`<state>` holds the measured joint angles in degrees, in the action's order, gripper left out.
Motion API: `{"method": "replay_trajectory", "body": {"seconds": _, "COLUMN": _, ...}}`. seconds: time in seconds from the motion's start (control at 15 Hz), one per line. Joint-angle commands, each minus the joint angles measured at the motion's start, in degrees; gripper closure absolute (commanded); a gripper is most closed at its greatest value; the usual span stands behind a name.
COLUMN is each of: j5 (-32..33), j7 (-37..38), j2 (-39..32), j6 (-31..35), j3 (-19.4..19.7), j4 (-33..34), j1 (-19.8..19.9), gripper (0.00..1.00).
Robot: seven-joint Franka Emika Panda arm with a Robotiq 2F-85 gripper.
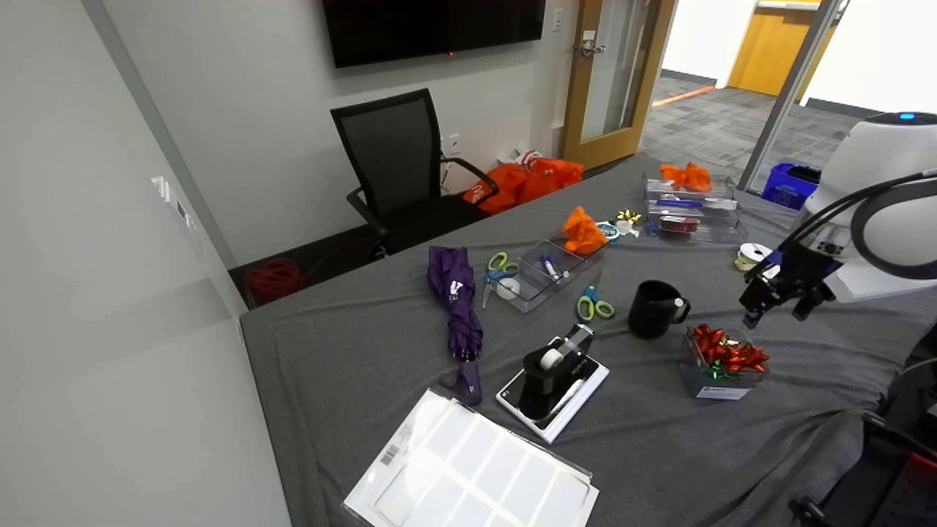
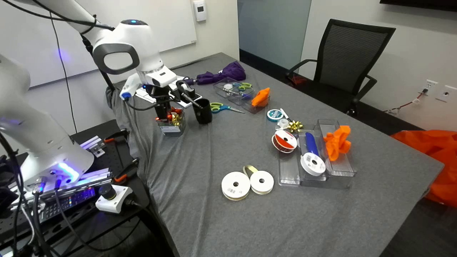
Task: Separate the clear objects
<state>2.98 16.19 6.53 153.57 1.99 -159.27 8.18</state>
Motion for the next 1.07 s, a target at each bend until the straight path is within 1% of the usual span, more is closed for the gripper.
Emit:
{"method": "replay_trajectory", "body": {"seconds": 0.0, "j5": 0.36, "j7": -3.79, "j2": -5.65, "j6": 4.93, "j3": 1.50, "j4": 0.04, "j1": -0.28, "gripper": 0.00}}
{"method": "replay_trajectory", "body": {"seconds": 0.2, "j5": 0.37, "j7": -4.87, "j2": -8.47, "j6": 7.67, "j3": 2.33, "j4": 0.08, "j1": -0.44, "gripper": 0.00}}
{"method": "replay_trajectory", "body": {"seconds": 0.33, "j5": -1.45, "j7": -6.63, "j2": -9.94, "j6": 9.33, "j3": 2.56, "j4": 0.08, "j1": -0.74, "gripper": 0.00}}
{"method": "replay_trajectory", "body": {"seconds": 0.47, "j5": -6.58, "j7": -10.69, "j2": -11.04, "j6": 11.45, "j3": 1.89, "j4": 0.08, "j1": -0.89, "gripper": 0.00}}
{"method": "replay_trajectory", "body": {"seconds": 0.67, "j5": -11.68, "j7": -14.79, "j2": -11.77, "j6": 12.58, "j3": 1.26, "j4": 0.11, "j1": -0.94, "gripper": 0.00}}
{"method": "replay_trajectory", "body": {"seconds": 0.73, "j5": -12.90, "j7": -15.90, "j2": -11.89, "j6": 12.73, "j3": 1.13, "j4": 0.12, "j1": -0.97, "gripper": 0.25}}
{"method": "replay_trajectory", "body": {"seconds": 0.8, "j5": -13.72, "j7": -16.65, "j2": -11.98, "j6": 12.73, "j3": 1.07, "j4": 0.12, "j1": -0.98, "gripper": 0.26}}
{"method": "replay_trajectory", "body": {"seconds": 0.87, "j5": -14.35, "j7": -17.17, "j2": -11.99, "j6": 12.70, "j3": 1.03, "j4": 0.12, "j1": -0.98, "gripper": 0.32}}
{"method": "replay_trajectory", "body": {"seconds": 1.0, "j5": -15.14, "j7": -17.78, "j2": -12.11, "j6": 12.71, "j3": 1.06, "j4": 0.12, "j1": -0.98, "gripper": 0.47}}
